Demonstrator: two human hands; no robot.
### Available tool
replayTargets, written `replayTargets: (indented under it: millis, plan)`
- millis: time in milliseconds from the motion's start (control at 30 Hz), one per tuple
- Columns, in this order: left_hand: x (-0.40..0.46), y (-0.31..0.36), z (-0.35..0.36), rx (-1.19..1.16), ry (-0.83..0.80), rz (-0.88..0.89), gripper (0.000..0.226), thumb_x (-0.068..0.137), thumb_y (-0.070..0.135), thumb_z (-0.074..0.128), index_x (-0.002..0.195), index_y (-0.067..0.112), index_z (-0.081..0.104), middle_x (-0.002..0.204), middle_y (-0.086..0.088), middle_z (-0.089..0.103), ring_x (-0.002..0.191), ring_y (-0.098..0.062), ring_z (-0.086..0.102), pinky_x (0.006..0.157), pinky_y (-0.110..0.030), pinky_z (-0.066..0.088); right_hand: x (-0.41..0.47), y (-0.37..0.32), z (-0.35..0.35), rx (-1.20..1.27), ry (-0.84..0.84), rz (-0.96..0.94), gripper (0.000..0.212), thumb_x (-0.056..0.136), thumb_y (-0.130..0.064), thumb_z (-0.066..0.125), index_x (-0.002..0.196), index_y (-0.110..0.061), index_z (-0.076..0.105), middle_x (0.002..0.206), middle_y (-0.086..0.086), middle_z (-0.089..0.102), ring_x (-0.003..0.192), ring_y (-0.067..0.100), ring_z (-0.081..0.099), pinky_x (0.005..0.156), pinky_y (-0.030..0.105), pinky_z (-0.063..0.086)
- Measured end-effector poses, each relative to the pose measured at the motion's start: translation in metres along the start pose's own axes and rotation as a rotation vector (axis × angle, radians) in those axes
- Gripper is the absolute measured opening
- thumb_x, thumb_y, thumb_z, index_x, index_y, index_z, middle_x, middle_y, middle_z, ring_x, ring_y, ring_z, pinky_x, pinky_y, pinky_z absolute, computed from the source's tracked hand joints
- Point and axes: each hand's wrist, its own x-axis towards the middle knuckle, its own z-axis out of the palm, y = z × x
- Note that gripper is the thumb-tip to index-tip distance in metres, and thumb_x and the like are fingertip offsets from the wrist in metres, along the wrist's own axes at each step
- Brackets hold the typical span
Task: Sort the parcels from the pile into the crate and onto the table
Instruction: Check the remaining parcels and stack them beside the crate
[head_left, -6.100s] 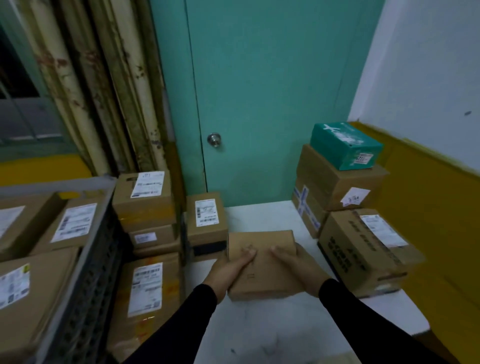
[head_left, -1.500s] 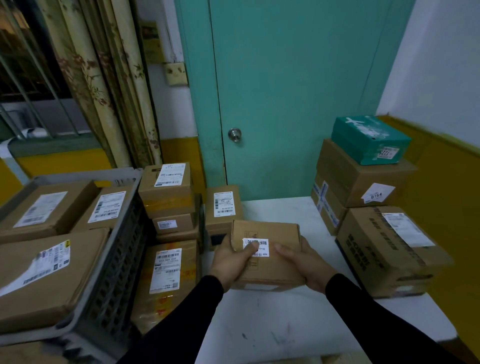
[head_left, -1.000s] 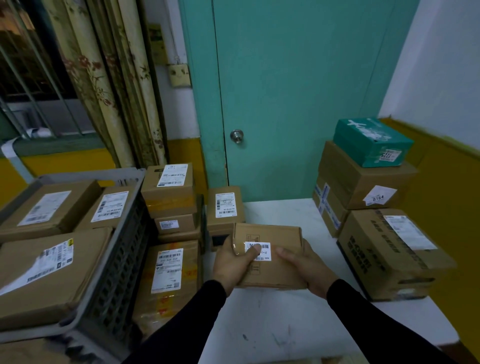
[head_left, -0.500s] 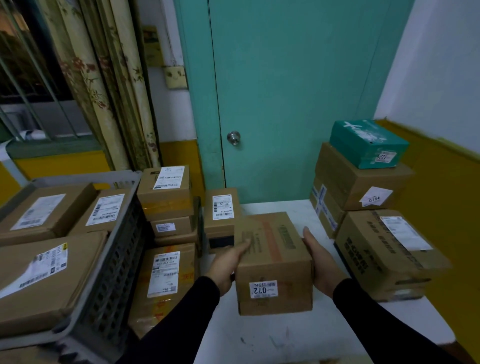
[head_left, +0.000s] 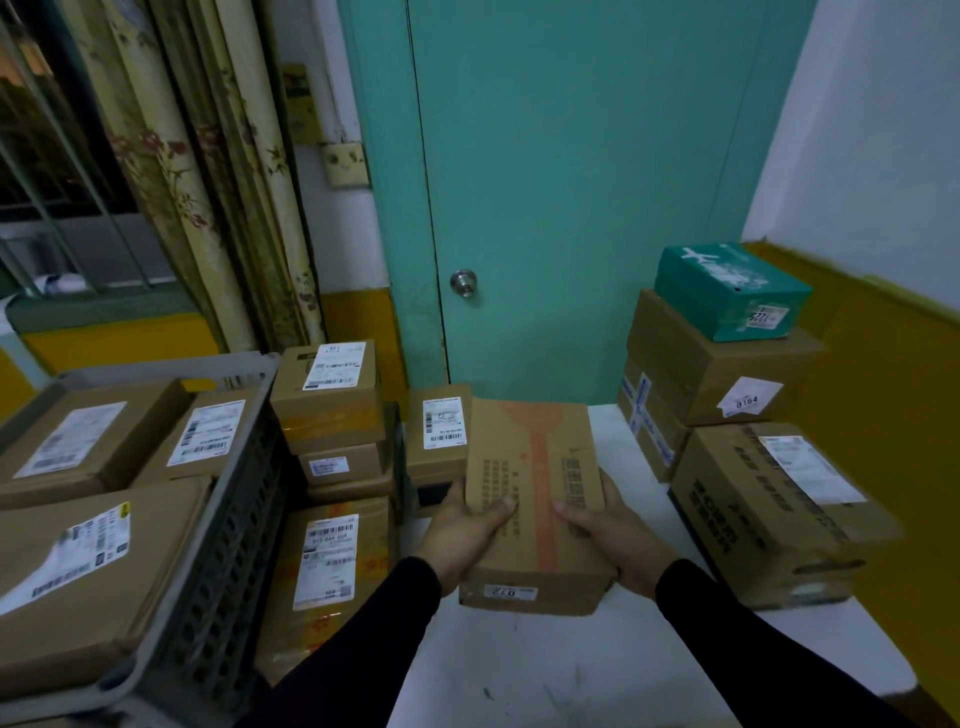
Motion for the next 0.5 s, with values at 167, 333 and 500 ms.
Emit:
replayTargets:
  millis: [167,333,500]
  plan:
    - [0.0009,-0.0027,-0.0045,0.033,0.037,0.011,0.041,0.094,0.025,0.071,0.131,0.024,0.053,0.114,0.002,0.074,0.101,-0.016,0.073,0.088,-0.035,0.06,0.002,0.0041,0.0059,0.001,0.0,-0.008,0.067,0.088,-0.008,0.076,0.144,-0.026,0.044,0.12,0.002,0.073,0.102,0.022,0.074,0.083,0.04,0.062]
    - [-0.0002,-0.0006,-0.0065,0.061,0.054,0.017,0.041,0.094,0.028,0.072,0.131,0.025,0.053,0.115,0.003,0.073,0.104,-0.016,0.072,0.096,-0.042,0.058,0.0041,-0.0028,0.0065,-0.033,-0.016,-0.023,0.068,0.087,-0.007,0.076,0.142,-0.029,0.042,0.123,0.001,0.07,0.105,0.021,0.073,0.082,0.036,0.061]
    - [-0.0057,0.0006,-0.0062,0.093,0.062,0.013,0.041,0.093,0.026,0.073,0.129,0.027,0.053,0.115,0.004,0.072,0.104,-0.015,0.071,0.096,-0.042,0.058,0.0031,0.0,0.0055,-0.058,-0.052,-0.026,0.067,0.09,-0.004,0.073,0.144,-0.028,0.041,0.124,0.002,0.071,0.106,0.021,0.072,0.083,0.036,0.061]
